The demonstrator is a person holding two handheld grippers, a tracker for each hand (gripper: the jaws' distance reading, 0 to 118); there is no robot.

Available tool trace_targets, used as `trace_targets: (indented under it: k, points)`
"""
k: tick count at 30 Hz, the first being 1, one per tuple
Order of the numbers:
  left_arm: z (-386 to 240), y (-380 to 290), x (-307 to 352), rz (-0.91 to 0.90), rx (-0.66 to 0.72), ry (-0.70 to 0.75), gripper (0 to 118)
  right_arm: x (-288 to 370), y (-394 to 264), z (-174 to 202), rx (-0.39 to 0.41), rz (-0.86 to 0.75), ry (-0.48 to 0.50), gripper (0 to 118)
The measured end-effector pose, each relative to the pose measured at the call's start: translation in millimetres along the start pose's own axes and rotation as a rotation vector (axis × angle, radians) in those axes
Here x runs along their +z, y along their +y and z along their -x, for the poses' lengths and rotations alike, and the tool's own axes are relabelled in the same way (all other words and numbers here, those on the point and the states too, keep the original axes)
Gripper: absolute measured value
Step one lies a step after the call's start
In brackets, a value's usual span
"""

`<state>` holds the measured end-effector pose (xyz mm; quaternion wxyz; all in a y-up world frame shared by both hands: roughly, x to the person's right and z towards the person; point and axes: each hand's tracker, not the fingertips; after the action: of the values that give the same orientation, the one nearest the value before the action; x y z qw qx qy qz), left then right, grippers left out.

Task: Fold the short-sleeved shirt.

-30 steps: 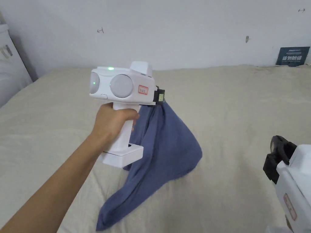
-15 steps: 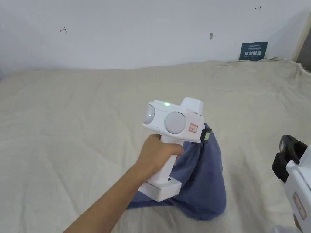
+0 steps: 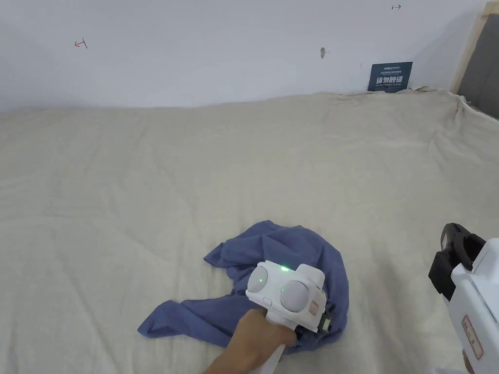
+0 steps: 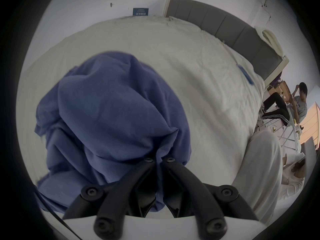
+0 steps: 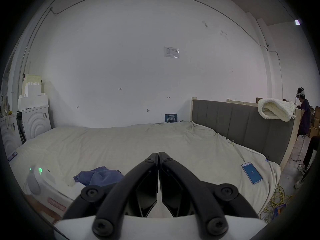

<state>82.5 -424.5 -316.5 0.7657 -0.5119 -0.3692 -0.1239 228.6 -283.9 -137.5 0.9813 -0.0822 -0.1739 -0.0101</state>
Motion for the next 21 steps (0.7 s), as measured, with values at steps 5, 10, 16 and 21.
trace_targets:
  k: [5,10,16,21]
  points:
    - [0,1,4,-0.01,0.013,0.003,6,3,0,-2,0.0,0.005,-0.005,0]
    - [2,-1,20,-0.052,0.034,-0.015,52,3,0,-4,-0.008,0.004,-0.008,0]
    - [0,-1,47,-0.133,0.06,-0.02,109,5,4,1,-0.002,-0.006,0.003,0]
    - [3,-1,84,-0.254,0.015,0.074,110,7,8,9,-0.007,-0.016,0.017,0]
